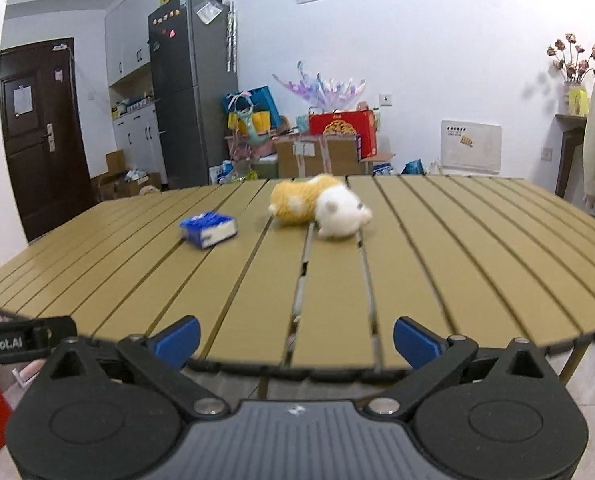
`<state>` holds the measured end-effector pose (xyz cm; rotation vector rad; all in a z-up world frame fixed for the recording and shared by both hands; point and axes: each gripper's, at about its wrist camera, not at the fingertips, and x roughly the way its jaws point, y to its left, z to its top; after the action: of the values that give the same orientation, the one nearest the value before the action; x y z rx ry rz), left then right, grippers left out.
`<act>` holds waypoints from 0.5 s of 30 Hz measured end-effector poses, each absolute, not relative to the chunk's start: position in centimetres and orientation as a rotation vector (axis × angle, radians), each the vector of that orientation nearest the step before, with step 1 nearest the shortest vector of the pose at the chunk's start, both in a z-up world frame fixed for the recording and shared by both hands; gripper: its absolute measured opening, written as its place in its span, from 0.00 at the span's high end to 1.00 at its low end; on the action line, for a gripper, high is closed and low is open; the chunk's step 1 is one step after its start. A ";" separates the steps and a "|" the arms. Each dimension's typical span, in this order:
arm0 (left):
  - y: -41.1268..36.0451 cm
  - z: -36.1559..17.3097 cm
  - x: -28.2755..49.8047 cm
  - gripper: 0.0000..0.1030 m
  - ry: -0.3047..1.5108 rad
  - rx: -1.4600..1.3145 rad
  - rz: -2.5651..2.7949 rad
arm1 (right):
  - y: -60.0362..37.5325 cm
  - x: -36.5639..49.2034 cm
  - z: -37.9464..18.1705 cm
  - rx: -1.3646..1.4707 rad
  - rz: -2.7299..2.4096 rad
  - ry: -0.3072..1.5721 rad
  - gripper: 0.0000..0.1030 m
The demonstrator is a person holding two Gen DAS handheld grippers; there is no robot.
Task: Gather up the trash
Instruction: 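Grasp the plush hamster with the right tool while the left tool grasps the blue tissue pack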
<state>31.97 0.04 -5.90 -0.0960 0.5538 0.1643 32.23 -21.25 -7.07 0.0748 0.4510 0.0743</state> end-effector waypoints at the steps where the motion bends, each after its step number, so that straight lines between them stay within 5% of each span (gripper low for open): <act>1: -0.1 -5.7 32.3 0.00 0.552 -0.093 0.160 | -21.6 32.7 -6.8 0.078 0.069 0.447 0.00; 15: -1.4 -4.8 38.4 0.00 0.533 -0.073 0.148 | -23.7 40.2 -5.2 0.090 0.032 0.401 0.00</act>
<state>38.45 -1.44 -4.80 -0.0728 0.5329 0.1485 40.18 -23.69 -5.19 0.0899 0.4008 0.0319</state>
